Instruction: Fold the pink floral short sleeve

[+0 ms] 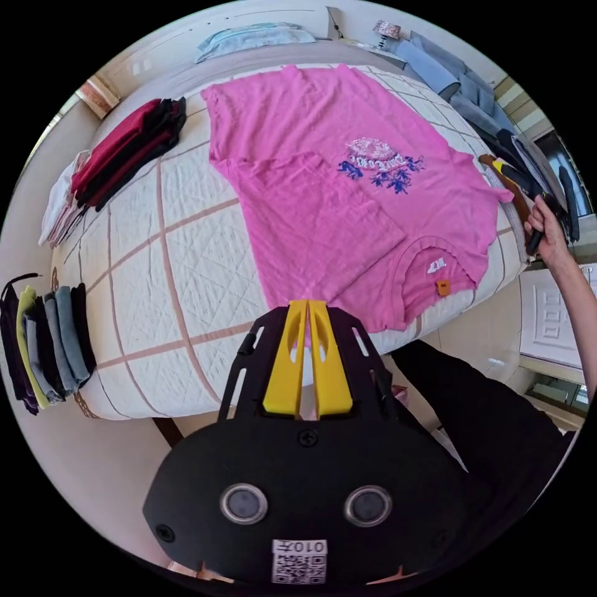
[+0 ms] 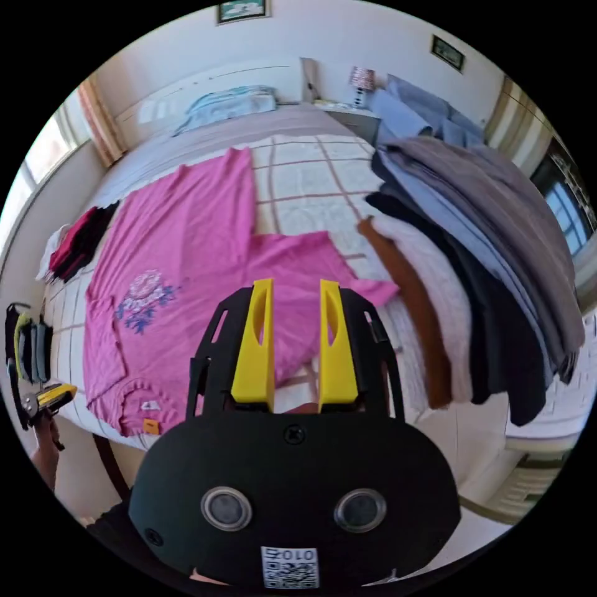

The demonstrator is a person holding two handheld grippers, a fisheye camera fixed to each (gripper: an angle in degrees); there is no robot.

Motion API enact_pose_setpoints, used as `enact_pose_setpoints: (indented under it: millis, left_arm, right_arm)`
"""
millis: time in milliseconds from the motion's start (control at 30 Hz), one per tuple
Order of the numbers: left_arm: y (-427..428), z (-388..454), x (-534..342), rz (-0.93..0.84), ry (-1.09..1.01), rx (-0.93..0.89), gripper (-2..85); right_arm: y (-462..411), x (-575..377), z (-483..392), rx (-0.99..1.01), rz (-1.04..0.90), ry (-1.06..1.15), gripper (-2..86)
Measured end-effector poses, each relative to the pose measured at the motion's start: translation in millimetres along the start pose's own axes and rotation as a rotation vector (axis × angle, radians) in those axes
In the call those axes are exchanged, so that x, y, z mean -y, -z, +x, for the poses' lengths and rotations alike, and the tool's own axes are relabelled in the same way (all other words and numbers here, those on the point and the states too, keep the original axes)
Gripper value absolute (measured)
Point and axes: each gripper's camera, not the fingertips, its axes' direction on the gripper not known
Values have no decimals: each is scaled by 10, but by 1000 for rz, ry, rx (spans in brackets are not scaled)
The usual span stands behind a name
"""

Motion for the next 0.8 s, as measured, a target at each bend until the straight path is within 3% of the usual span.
enact_pose_setpoints:
  millis: [167, 400, 467, 533, 600, 667, 800]
  left_arm:
    - [-101, 474, 319, 68, -118, -86, -3]
    - [-361, 1120, 334, 73, -273, -135, -3]
    - [-432, 1162, 276, 71, -280, -155, -3]
    - [-515, 1154, 207, 79, -286, -155, -3]
    - [-574, 1083, 179, 89, -274, -140, -3]
    - [-640, 942, 172, 94, -238, -135, -2]
    - [-832, 379, 154, 85, -101, -185, -1]
  right_arm:
    - [-220, -183, 847, 6, -60, -164, 134]
    - [-239, -96, 886, 9, -16, -168, 58]
    - [94, -59, 710, -103, 40, -141, 46]
    - [484, -68, 380, -70, 140, -23, 44]
    - [825, -178, -155, 97, 210, 219, 45]
    - [897, -512, -853, 230, 102, 526, 54]
    - [559, -933, -993, 357, -165, 617, 76]
